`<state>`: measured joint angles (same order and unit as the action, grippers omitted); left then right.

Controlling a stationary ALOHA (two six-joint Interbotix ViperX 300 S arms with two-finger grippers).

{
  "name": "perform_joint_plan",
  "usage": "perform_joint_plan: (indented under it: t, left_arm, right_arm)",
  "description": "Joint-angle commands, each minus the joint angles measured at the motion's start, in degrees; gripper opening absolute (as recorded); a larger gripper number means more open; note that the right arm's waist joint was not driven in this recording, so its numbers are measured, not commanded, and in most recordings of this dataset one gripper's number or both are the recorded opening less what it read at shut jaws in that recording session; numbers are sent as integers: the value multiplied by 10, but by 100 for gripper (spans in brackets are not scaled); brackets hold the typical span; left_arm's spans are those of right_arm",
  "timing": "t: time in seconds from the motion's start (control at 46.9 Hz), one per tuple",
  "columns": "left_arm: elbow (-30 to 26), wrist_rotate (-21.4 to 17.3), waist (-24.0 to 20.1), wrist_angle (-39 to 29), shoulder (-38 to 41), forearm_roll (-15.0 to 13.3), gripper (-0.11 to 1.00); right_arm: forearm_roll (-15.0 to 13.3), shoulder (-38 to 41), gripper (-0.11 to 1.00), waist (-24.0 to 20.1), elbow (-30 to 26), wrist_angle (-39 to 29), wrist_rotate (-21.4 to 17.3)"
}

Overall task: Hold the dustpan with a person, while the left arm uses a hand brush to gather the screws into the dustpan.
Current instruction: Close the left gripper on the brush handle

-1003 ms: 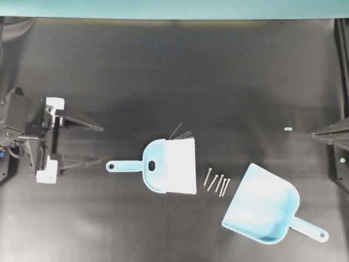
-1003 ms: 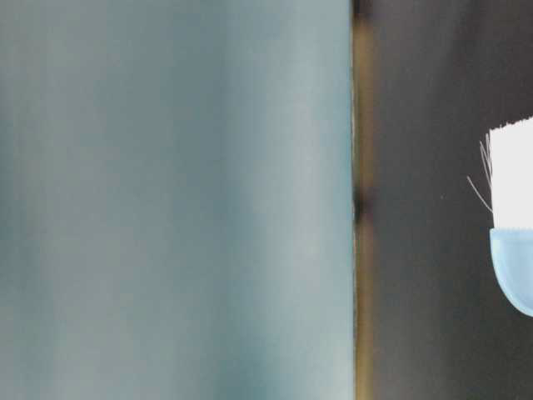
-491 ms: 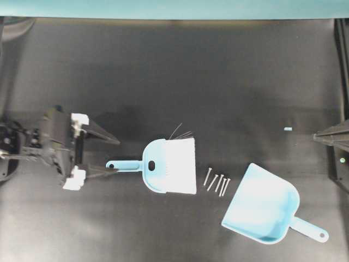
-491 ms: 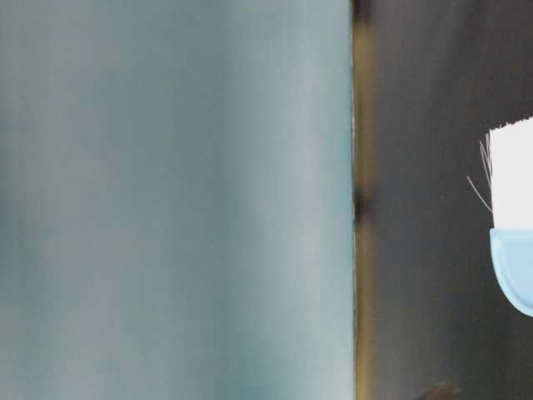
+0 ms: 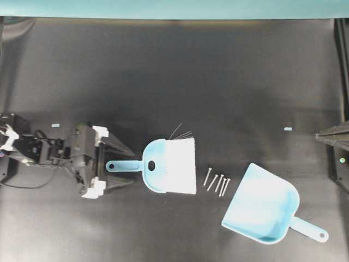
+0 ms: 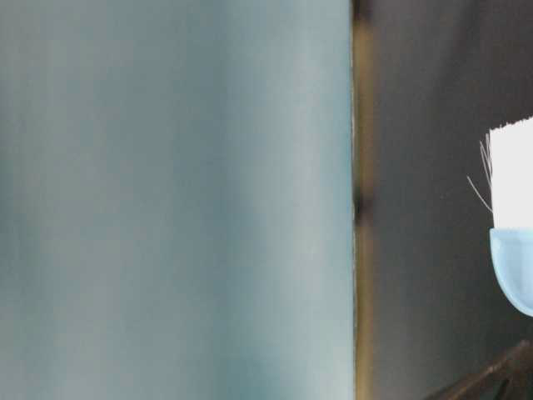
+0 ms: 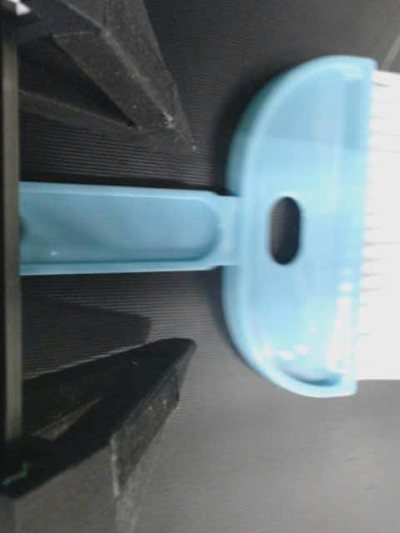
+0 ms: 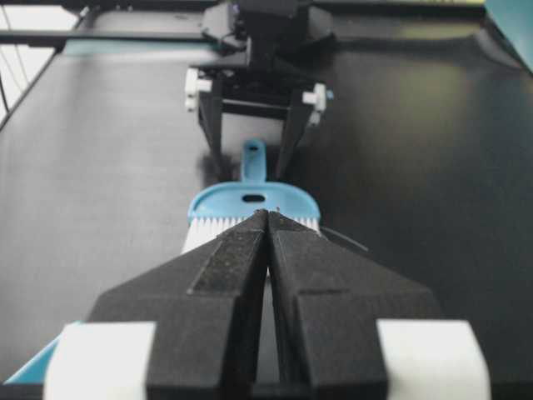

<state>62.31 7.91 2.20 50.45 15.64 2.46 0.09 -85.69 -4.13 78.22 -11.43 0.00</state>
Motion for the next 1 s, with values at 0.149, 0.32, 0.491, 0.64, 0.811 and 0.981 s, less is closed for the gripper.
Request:
perform_joint_plan:
  t: [0.149, 0.32, 0.491, 0.64, 0.811, 0.981]
  left_arm:
    - [-29, -4, -1, -77, 12, 2, 85]
    - [-31, -4, -1, -105, 12, 2, 67]
    - [-27, -8, -9, -122, 11, 2, 32]
    - [-38, -20, -8, -155, -7, 3, 32]
    - [-69, -33, -7, -249, -74, 3, 32]
    - [-123, -60, -11, -432, -173, 4, 32]
  right_arm:
    - [-1, 3, -1, 0, 6, -17, 1]
    - [-1, 3, -1, 0, 6, -35, 2]
    - [-8, 3, -1, 0, 8, -51, 4]
    - [-9, -4, -1, 0, 6, -70, 4]
    - [-10, -11, -1, 0, 2, -98, 4]
    - [-9, -20, -1, 0, -4, -129, 4]
